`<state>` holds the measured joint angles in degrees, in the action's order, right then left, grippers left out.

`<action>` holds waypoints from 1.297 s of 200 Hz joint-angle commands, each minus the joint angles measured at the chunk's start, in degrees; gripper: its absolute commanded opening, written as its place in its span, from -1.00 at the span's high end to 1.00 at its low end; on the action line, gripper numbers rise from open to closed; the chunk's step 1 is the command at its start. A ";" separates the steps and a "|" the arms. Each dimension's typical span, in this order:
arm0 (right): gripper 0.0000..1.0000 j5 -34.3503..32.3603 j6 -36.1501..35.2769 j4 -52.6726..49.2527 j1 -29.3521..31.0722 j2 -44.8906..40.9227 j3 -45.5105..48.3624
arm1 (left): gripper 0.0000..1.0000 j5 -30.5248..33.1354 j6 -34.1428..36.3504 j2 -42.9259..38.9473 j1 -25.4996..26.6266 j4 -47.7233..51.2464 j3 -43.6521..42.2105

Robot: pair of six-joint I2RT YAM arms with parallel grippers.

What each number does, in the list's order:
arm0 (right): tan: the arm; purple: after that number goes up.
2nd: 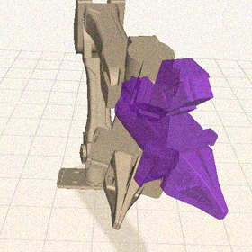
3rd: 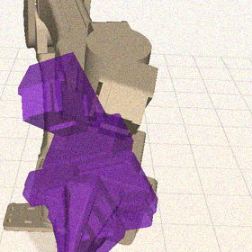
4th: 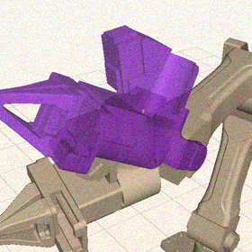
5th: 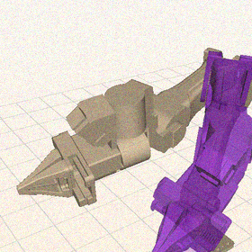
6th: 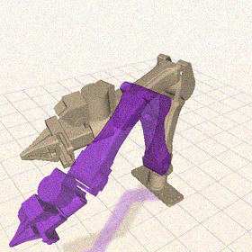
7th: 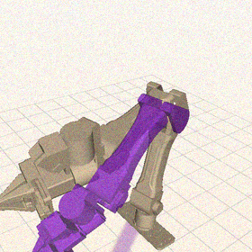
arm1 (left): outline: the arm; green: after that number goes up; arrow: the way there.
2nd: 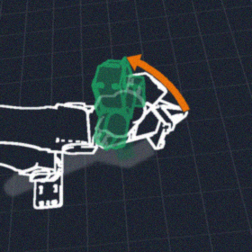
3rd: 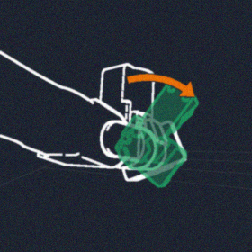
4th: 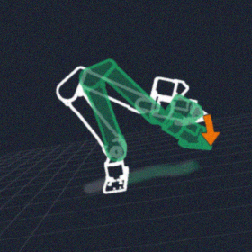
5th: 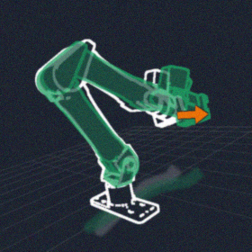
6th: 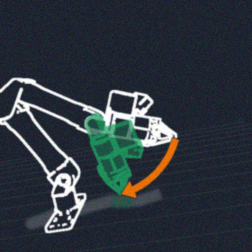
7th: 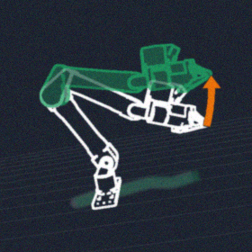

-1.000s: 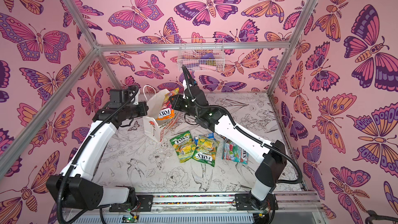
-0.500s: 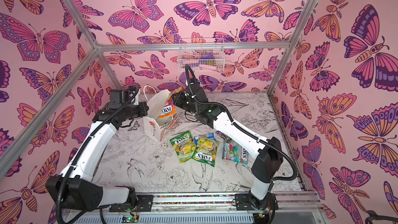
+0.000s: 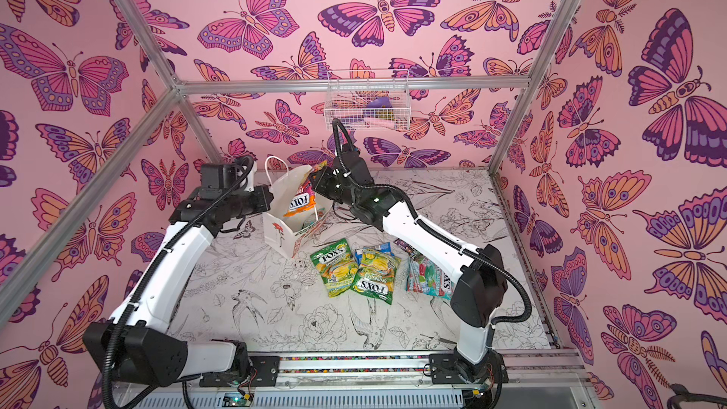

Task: Place the snacks into the paper bag
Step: 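Lower the orange bag into the paper bag and open the right gripper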

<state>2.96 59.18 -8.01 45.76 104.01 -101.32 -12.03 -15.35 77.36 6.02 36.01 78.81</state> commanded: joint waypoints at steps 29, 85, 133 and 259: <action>1.00 -0.77 1.99 2.98 0.29 2.32 -4.65 | 1.00 -1.24 -0.33 -1.56 0.26 -1.76 -0.71; 1.00 -2.01 3.22 3.68 1.23 3.41 -5.02 | 1.00 -1.40 -0.39 -1.67 0.24 -1.82 -0.85; 1.00 -4.36 4.51 0.95 2.71 5.27 -7.57 | 1.00 -1.40 -0.38 -1.79 0.23 -1.95 -0.93; 1.00 -10.21 11.74 -1.32 4.44 6.57 -9.29 | 1.00 -1.31 -0.49 -1.94 0.22 -2.09 -1.02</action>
<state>-5.58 68.71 -12.05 49.65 110.67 -108.60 -12.27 -15.53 76.93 6.02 35.77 78.48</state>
